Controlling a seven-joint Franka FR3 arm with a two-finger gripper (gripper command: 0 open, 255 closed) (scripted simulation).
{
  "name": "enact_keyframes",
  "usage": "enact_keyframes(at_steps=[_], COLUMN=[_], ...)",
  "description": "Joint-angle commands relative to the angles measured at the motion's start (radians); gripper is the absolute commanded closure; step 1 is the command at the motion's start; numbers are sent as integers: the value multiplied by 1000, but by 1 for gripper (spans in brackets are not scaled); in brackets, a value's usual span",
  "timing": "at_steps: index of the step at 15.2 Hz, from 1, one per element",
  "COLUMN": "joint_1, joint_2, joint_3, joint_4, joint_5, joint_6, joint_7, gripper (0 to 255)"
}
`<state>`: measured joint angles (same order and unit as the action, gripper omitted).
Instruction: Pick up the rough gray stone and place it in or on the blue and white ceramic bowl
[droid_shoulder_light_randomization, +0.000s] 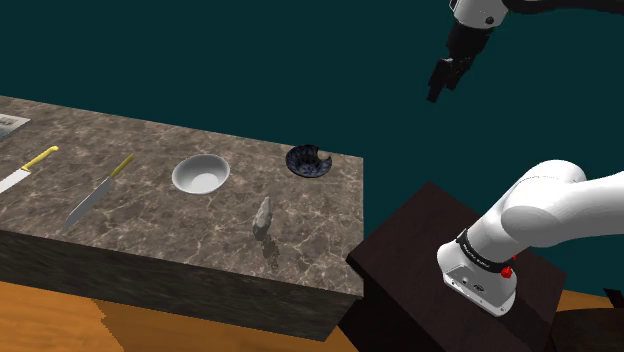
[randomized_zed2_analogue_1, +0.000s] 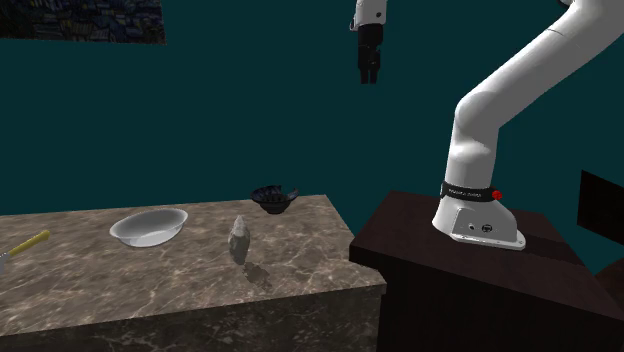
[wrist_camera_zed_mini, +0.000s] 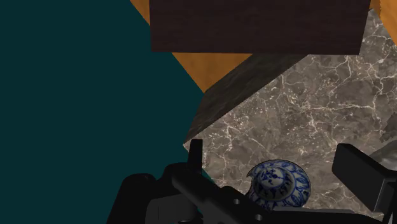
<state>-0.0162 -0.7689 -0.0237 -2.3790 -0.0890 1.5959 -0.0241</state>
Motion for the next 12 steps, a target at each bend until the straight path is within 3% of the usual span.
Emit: enact_keyframes(at_steps=[1, 12], joint_1=[0, 49], joint_2=[0, 75], joint_3=[0, 191], joint_4=[0, -194], joint_5=[0, 163], joint_6=[0, 288], joint_7=[0, 315], gripper=[0, 0])
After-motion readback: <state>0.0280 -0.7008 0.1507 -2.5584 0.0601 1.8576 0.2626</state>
